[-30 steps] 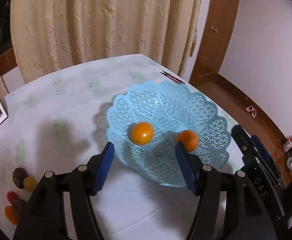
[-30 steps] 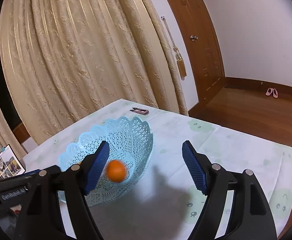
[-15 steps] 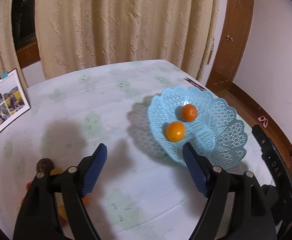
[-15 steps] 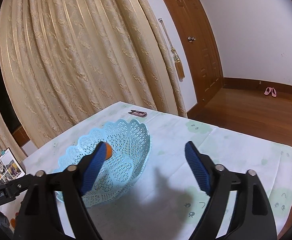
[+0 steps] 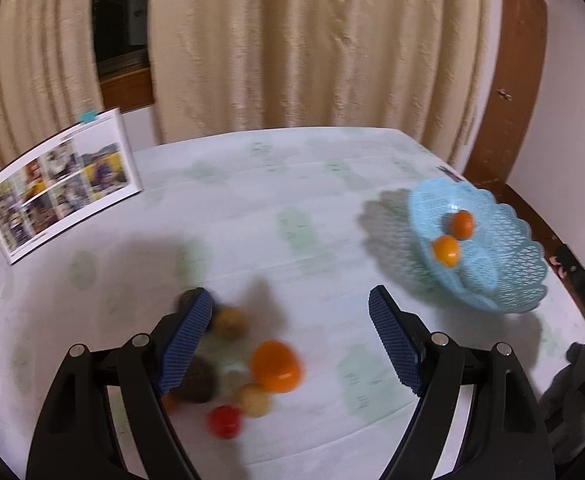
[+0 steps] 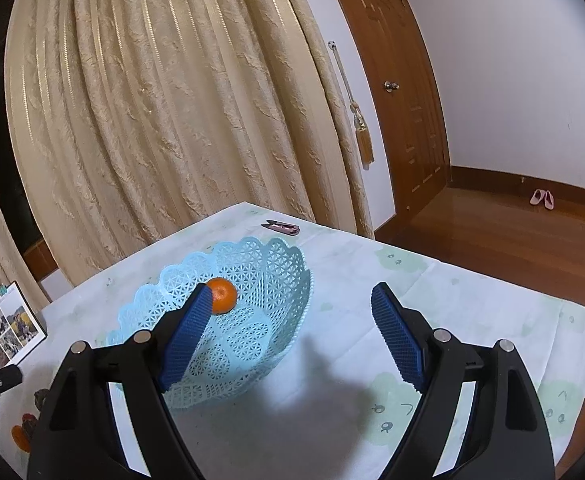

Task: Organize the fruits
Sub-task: 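Grasp another large orange with the left tool while the right tool grasps an orange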

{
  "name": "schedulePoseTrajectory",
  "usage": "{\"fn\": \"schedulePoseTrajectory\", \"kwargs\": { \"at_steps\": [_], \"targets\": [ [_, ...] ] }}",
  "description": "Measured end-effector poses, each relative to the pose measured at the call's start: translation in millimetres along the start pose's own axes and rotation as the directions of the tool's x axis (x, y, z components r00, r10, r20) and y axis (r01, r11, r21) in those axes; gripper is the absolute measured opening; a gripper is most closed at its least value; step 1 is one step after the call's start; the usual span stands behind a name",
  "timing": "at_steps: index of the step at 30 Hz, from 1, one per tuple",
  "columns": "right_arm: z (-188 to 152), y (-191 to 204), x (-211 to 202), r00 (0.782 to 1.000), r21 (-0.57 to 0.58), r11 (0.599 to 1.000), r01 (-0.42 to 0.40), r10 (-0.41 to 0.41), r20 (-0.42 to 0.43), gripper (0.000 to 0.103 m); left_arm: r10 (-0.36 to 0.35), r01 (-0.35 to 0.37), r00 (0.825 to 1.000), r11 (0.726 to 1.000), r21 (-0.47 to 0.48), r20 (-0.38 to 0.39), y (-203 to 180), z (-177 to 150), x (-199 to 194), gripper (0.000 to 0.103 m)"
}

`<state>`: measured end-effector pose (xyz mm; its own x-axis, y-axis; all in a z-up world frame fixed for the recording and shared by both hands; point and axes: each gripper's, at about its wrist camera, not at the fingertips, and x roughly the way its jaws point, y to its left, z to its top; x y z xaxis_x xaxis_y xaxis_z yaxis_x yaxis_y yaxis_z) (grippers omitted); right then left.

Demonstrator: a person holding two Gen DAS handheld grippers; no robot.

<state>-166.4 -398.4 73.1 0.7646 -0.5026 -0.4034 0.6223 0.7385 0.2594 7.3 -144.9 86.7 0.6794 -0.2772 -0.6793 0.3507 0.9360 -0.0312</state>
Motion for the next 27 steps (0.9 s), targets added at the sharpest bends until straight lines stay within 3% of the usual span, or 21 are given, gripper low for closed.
{"fn": "schedulePoseTrajectory", "kwargs": {
  "at_steps": [14, 21, 27],
  "targets": [
    [-10.9, 40.8, -6.5, 0.994, -0.070, 0.993, -0.093, 0.089, -0.063, 0.083, 0.122, -0.128, 0.991, 0.982, -0.136, -0.053, 95.2, -40.4, -14.2, 0.081],
    [-19.9, 79.9, -14.8, 0.978, -0.137, 0.972, -0.189, 0.175, -0.110, 0.083, 0.108, -0.121, 0.990, 0.981, -0.151, -0.090, 109.0, -59.2, -8.2, 0.081],
    [-31.1, 110.2, -15.7, 0.949, -0.175, 0.943, -0.285, 0.251, -0.193, 0.083, 0.079, -0.095, 0.990, 0.986, -0.139, -0.115, 108.9, -69.0, 1.7, 0.077]
  ]
}}
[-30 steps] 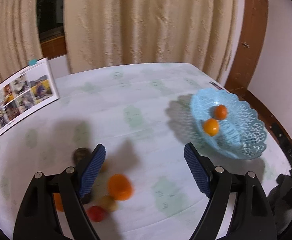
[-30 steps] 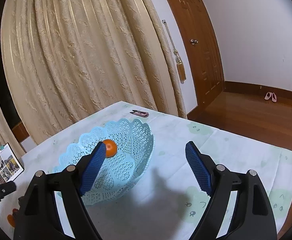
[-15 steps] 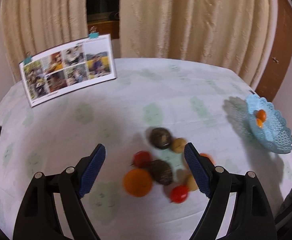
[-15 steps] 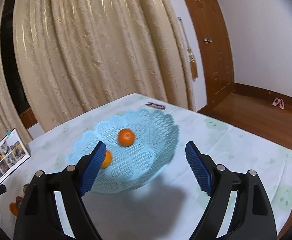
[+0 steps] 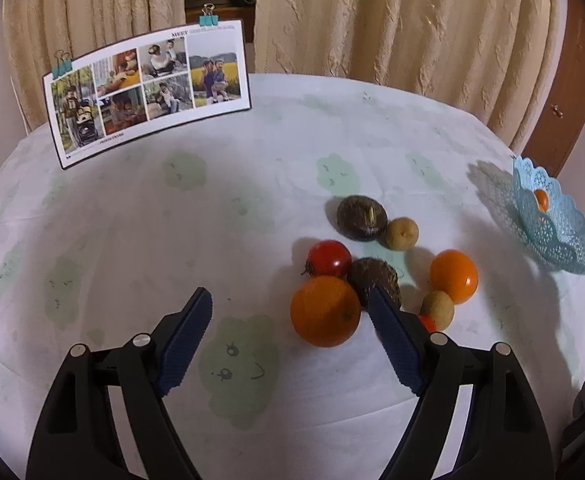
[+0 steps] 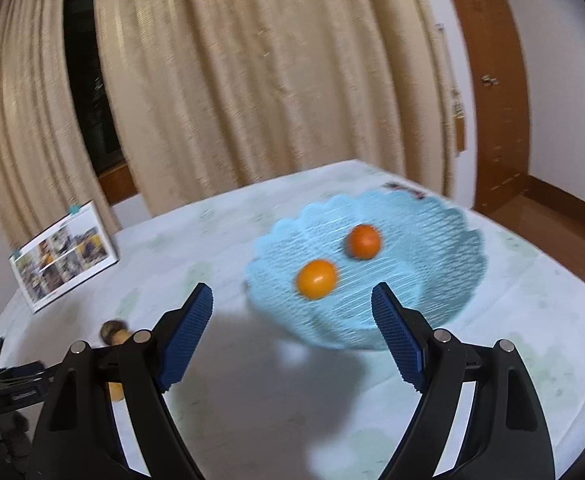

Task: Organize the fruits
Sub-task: 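Grasp another large orange with the left tool while the right tool grasps an orange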

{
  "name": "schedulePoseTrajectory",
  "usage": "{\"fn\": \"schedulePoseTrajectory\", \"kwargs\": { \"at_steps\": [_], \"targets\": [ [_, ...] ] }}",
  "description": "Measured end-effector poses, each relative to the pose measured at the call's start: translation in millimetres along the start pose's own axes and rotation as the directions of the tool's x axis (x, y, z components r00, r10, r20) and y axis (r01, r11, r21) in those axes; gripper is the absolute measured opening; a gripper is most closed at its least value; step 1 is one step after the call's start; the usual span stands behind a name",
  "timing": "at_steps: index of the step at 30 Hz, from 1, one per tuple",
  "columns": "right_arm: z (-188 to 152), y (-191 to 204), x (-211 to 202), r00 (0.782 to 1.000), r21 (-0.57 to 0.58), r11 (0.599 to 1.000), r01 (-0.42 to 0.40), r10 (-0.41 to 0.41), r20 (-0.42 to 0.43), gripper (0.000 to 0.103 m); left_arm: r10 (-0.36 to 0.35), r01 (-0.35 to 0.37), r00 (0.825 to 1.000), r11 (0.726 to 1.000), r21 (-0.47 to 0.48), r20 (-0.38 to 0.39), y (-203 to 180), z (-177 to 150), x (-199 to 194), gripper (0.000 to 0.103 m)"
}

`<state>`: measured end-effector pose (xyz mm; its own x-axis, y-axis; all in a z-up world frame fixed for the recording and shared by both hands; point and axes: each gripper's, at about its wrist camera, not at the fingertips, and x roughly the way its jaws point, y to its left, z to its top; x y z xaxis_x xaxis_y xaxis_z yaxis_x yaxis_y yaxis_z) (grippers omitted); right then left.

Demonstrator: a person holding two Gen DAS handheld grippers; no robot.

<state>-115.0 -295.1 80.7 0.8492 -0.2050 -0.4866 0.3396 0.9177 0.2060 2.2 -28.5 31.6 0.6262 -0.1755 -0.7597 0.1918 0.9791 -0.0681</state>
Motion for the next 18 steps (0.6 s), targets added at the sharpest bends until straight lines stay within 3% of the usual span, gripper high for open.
{"fn": "schedulePoseTrajectory", "kwargs": {
  "at_steps": [5, 10, 18],
  "targets": [
    [-5.5, 22.2, 10.6, 0.995, -0.035, 0.997, -0.074, 0.071, -0.072, 0.083, -0.047, 0.047, 0.999, 0.999, 0.013, 0.002, -0.4, -2.0, 3.8, 0.062],
    [-11.3, 41.9, 24.3, 0.974, -0.034, 0.985, -0.166, 0.159, -0.159, 0.083, -0.110, 0.110, 0.994, 0.994, 0.023, -0.009, -2.1, -5.1, 5.8, 0.052],
    [-22.6, 73.9, 49.7, 0.902, 0.012, 0.951, -0.310, 0.298, -0.312, 0.083, -0.141, 0.142, 0.990, 0.990, 0.017, -0.025, -1.6, -7.9, 13.5, 0.045]
  ]
}}
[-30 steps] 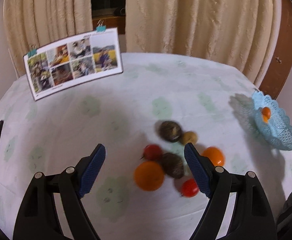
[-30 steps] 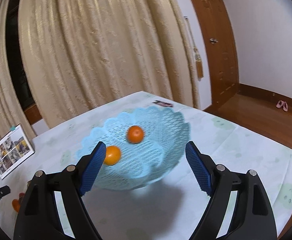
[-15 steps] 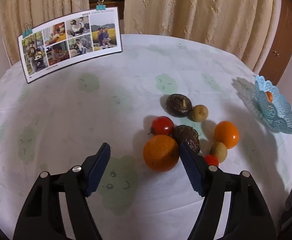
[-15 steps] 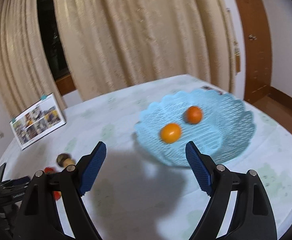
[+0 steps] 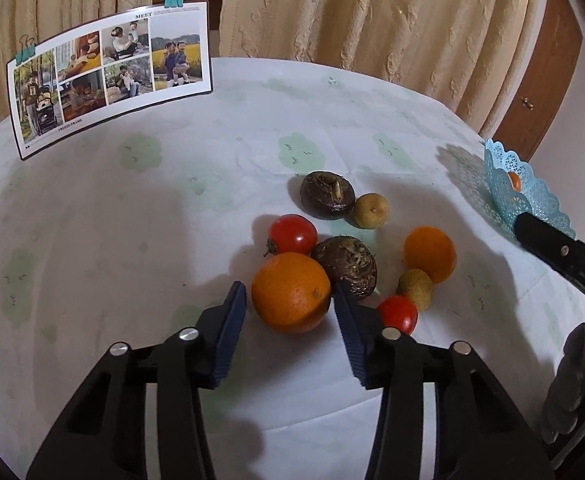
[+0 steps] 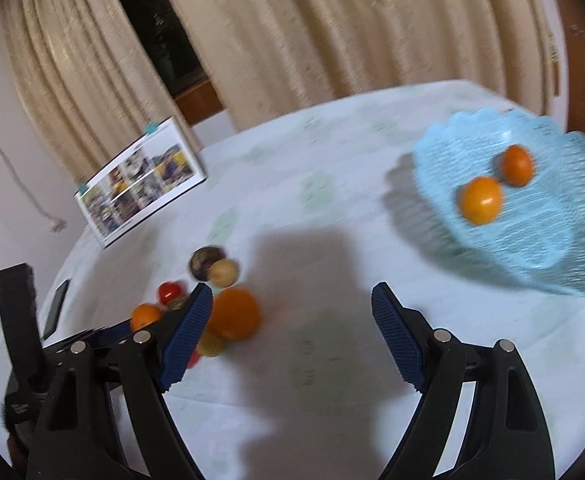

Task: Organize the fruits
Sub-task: 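Grasp another large orange with the left tool while the right tool grasps an orange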

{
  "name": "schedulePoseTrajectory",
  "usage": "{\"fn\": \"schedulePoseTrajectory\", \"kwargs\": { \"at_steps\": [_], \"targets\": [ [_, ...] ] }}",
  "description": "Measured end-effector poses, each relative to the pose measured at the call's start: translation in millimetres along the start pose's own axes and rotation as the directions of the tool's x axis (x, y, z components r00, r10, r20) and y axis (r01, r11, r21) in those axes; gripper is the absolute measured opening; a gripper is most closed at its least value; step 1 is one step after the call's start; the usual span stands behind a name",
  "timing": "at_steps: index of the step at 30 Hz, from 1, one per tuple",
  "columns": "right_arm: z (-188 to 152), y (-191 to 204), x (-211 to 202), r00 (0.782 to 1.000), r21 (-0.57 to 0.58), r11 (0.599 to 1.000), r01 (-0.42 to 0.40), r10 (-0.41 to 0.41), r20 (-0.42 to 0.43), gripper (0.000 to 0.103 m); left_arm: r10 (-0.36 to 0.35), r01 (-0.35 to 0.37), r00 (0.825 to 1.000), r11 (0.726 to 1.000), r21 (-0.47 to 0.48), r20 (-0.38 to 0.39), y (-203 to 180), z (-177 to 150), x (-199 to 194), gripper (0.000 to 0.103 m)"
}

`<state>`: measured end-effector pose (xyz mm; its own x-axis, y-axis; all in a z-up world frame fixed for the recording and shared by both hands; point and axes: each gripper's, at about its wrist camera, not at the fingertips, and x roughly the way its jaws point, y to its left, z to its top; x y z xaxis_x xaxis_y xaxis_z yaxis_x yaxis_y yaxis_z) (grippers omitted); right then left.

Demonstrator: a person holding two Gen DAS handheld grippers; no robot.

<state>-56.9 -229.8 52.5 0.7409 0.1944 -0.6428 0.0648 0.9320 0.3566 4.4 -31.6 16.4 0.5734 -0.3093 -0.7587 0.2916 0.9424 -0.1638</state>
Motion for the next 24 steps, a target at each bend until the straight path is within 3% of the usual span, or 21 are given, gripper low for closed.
{"fn": "schedulePoseTrajectory", "kwargs": {
  "at_steps": [2, 6, 13, 21, 24],
  "targets": [
    [-1.0, 9.1, 10.1, 0.999, -0.011, 1.000, -0.029, 0.028, -0.037, 0.083, -0.010, 0.010, 1.000, 1.000, -0.004, 0.001, 1.1, 0.0, 0.3, 0.040],
    [-1.2, 22.3, 26.6, 0.995, -0.030, 0.998, -0.052, 0.050, -0.090, 0.082, -0.022, 0.022, 1.000, 1.000, -0.009, 0.003, 3.0, -0.7, -1.6, 0.039],
    [-2.2, 36.7, 53.6, 0.984, -0.064, 0.996, -0.068, 0.056, -0.168, 0.057, -0.025, 0.025, 0.999, 1.000, -0.016, 0.027, 5.1, 0.4, -11.0, 0.039],
    [-4.0, 42.0, 72.4, 0.979, -0.083, 0.996, -0.043, 0.026, -0.200, 0.038, -0.003, 0.004, 0.999, 1.000, -0.030, 0.053, 9.8, 3.6, -19.1, 0.039],
    [-3.8, 38.9, 71.6, 0.980, -0.070, 0.997, -0.044, 0.029, -0.199, 0.038, 0.003, -0.001, 0.998, 1.000, -0.029, 0.055, 9.6, 3.6, -19.6, 0.039]
  ]
}}
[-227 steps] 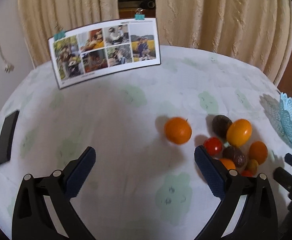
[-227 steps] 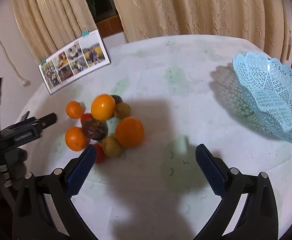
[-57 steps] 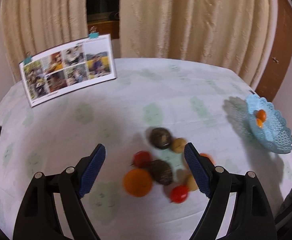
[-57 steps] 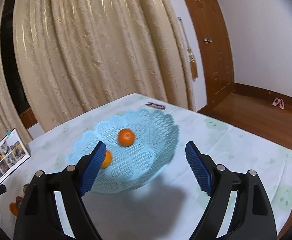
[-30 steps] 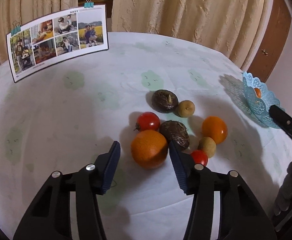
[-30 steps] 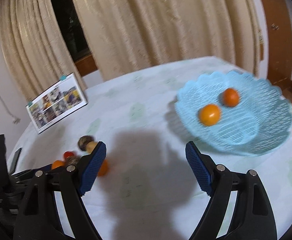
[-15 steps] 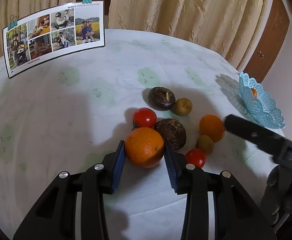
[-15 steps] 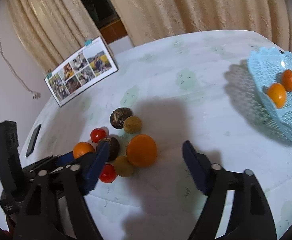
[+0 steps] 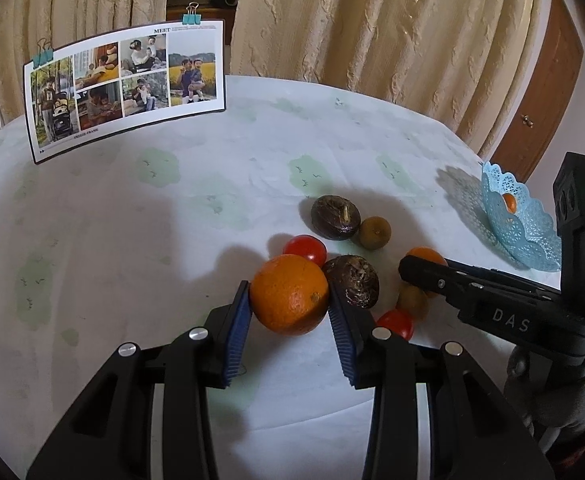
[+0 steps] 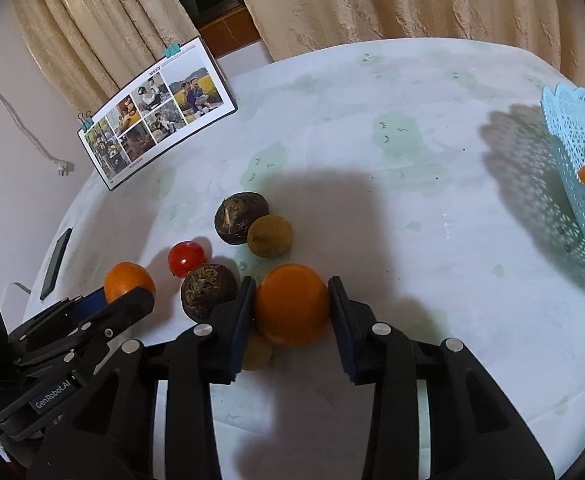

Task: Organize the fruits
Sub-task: 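Grasp another large orange with the left tool while the right tool grasps an orange, then place the orange in the blue basket with the right tool while the left tool holds its orange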

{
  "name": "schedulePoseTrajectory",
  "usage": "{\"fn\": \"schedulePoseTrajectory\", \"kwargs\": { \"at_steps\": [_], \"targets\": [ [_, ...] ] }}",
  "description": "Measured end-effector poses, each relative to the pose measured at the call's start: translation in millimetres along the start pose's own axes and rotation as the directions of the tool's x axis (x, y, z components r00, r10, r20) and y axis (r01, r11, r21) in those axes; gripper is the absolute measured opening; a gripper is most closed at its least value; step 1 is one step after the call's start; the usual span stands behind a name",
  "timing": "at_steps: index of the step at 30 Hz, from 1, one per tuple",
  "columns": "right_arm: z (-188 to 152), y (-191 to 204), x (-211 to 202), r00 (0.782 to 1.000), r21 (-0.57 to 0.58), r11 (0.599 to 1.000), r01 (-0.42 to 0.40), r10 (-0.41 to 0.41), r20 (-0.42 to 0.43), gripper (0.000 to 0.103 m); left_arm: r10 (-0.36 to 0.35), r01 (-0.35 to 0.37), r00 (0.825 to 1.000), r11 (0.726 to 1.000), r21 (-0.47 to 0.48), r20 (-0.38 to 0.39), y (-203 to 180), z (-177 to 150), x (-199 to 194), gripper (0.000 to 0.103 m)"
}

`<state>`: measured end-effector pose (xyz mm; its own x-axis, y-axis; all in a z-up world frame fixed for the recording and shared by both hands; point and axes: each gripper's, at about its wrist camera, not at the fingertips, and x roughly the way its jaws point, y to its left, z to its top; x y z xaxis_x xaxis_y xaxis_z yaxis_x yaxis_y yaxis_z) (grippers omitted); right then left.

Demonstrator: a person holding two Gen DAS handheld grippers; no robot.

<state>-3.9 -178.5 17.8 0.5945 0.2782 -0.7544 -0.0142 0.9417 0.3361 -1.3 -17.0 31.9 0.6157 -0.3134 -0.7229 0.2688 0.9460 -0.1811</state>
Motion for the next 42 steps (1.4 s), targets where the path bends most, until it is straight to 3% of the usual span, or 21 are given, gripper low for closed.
{"fn": "schedulePoseTrajectory", "kwargs": {
  "at_steps": [8, 14, 22, 31, 42],
  "targets": [
    [2.1, -3.7, -20.5, 0.996, 0.006, 0.999, 0.038, -0.038, 0.079, 0.038, 0.019, -0.019, 1.000, 1.000, 0.000, -0.003, 1.2, -0.4, 2.5, 0.039],
    [6.6, -22.4, -48.1, 0.980, 0.052, 0.994, 0.094, -0.101, 0.171, 0.038, 0.031, -0.031, 1.000, 1.000, 0.006, 0.001, 0.9, -0.7, 2.9, 0.039],
    [10.8, -64.6, -92.0, 0.930, 0.155, 0.969, 0.194, -0.232, 0.286, 0.038, 0.049, -0.049, 0.999, 0.999, 0.016, 0.004, -4.1, -0.8, 1.0, 0.039],
    [7.5, -108.8, -129.3, 0.866, 0.253, 0.927, 0.277, -0.355, 0.352, 0.038, 0.049, -0.049, 0.999, 0.998, 0.042, 0.012, -19.7, 2.8, -3.4, 0.039],
    [-5.7, -156.9, -146.4, 0.837, 0.355, 0.885, 0.302, -0.424, 0.345, 0.038, 0.046, -0.048, 0.999, 0.994, 0.094, 0.025, -51.5, 8.6, -8.6, 0.039]
  ]
}}
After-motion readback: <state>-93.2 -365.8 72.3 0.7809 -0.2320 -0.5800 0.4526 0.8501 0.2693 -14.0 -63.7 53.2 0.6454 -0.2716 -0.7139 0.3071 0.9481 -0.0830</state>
